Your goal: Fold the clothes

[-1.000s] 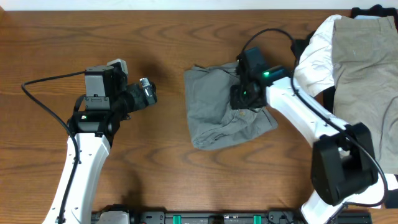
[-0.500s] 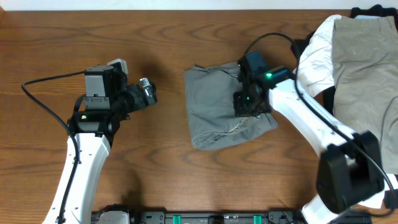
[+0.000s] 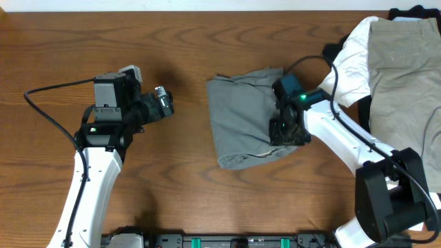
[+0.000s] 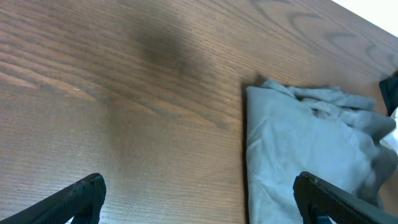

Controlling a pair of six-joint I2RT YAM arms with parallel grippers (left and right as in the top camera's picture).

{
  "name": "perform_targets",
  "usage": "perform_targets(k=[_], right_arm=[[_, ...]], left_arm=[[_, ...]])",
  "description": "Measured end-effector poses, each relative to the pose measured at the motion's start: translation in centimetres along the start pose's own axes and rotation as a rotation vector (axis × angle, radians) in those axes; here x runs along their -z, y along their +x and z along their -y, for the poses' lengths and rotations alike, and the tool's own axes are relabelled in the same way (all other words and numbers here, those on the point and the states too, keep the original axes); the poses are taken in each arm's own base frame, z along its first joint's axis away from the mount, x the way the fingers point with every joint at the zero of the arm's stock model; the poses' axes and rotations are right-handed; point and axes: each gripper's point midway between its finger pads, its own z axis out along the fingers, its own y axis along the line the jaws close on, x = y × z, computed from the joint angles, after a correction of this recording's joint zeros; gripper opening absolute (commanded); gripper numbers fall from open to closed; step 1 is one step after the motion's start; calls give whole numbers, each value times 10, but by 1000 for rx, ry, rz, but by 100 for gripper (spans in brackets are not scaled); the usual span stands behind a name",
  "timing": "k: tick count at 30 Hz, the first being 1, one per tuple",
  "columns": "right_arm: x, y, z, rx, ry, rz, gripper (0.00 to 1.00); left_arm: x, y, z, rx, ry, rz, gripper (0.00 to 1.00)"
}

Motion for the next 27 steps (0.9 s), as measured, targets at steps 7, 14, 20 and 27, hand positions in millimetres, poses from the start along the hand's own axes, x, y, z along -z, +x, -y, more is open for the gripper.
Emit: perform_targets(k=[7, 14, 20, 27], right_arm=[[13, -17, -2, -20, -34, 47, 54], [84, -84, 1, -55, -139, 341, 66], [82, -114, 21, -99, -143, 411, 63], [25, -132, 26, -101, -123, 344, 46]], left_arm=[[0, 0, 0, -11, 0, 0, 98], [0, 0, 0, -13, 0, 0, 98], [0, 0, 0, -14, 0, 0, 98], [0, -1, 0, -14, 2, 5, 98]])
